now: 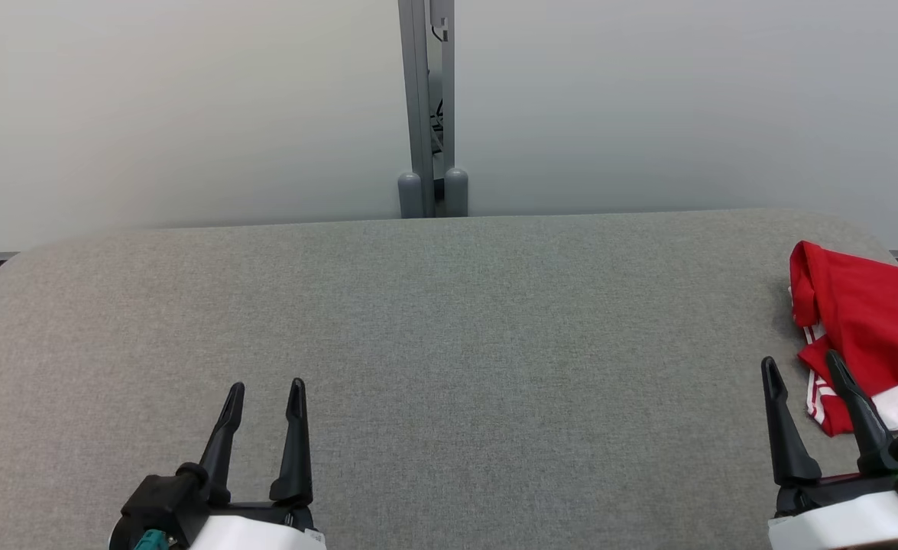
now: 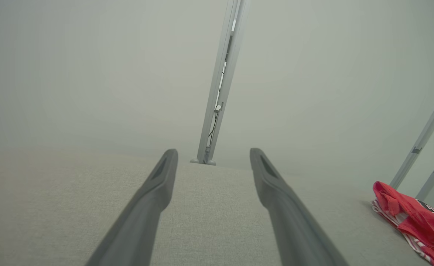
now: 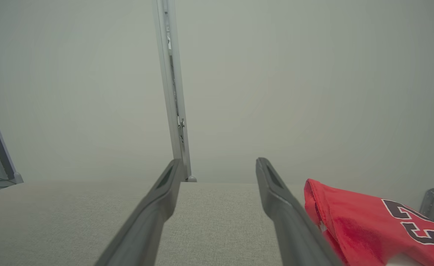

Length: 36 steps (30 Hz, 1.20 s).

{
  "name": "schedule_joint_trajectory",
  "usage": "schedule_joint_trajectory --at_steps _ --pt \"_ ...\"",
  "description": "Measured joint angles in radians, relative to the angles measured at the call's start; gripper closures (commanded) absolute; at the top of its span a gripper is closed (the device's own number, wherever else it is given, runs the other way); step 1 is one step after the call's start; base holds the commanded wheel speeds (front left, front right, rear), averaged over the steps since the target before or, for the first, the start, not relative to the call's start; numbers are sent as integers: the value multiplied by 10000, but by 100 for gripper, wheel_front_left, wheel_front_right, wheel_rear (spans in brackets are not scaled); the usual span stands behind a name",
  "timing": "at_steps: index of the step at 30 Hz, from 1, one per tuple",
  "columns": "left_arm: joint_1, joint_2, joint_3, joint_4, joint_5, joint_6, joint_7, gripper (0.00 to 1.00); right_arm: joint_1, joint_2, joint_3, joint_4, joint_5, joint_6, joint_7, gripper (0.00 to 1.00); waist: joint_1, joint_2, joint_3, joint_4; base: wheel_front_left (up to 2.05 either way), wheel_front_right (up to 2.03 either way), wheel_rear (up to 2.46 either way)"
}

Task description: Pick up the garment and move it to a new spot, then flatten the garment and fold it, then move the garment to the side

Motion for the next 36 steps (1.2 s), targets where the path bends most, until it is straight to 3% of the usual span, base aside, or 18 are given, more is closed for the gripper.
schedule_joint_trajectory --at_steps 5,13,20,36 --pt "152 8 -69 96 67 301 0 0 218 138 -65 8 -242 0 0 0 0 0 -65 17 0 0 0" --pt "296 6 -148 134 665 1154 0 0 232 263 -132 13 -483 0 0 0 0 0 -82 61 0 0 0" --pt "305 4 -230 224 721 1312 0 0 258 295 -190 44 -506 0 0 0 0 0 -97 132 0 0 0" --pt "363 4 -128 247 330 1200 0 0 243 328 -224 247 -543 0 0 0 0 0 -74 152 0 0 0"
